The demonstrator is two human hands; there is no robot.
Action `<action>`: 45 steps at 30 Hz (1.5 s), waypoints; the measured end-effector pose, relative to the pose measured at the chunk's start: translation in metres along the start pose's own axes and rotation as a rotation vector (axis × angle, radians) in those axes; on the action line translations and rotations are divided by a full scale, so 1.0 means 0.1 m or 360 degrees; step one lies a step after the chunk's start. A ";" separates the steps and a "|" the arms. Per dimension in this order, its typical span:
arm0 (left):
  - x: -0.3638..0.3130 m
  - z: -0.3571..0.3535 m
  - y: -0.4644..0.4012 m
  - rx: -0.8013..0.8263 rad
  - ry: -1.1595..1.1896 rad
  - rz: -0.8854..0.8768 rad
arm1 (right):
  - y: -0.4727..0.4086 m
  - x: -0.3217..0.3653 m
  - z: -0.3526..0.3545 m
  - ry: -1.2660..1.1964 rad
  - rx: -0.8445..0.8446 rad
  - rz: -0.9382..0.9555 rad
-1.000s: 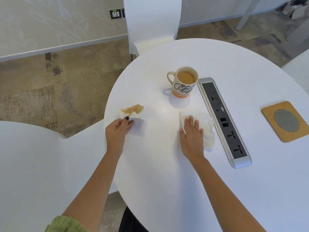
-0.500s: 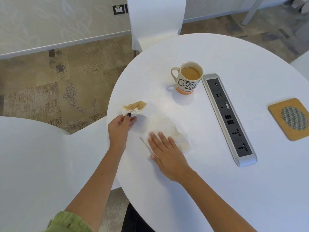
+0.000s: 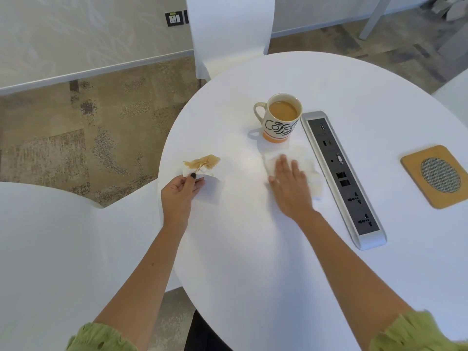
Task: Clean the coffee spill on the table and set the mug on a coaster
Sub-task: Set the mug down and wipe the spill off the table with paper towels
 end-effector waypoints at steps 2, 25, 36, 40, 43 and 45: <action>0.00 0.00 0.00 -0.0008 0.0004 0.0004 | -0.06 0.35 -0.10 0.0055 0.0051 0.0175; -0.04 0.00 0.01 -0.0030 0.0074 0.0054 | -0.04 -0.09 0.03 -0.0037 -0.0096 -0.0137; 0.00 0.02 -0.01 -0.0048 0.0120 0.0029 | 0.72 0.99 -0.47 0.0038 0.0167 0.0679; 0.01 0.03 -0.01 -0.0050 0.0145 0.0051 | 0.44 0.80 -0.35 -0.0022 0.0149 0.0517; 0.00 0.02 -0.01 -0.0047 0.0127 0.0046 | 0.14 0.39 -0.18 -0.0004 0.0044 0.0188; 0.00 0.02 -0.01 -0.0036 0.0118 0.0044 | 0.02 0.02 -0.05 0.0060 -0.0011 -0.0016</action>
Point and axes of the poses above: each hand's wrist, its own y-axis away from the middle knuckle, its own z-axis out of the back of the hand, x = y × z, the point moved 2 cm from there along -y, towards the middle knuckle, and after that the axes turned 2 degrees about z, right-handed, at the moved point
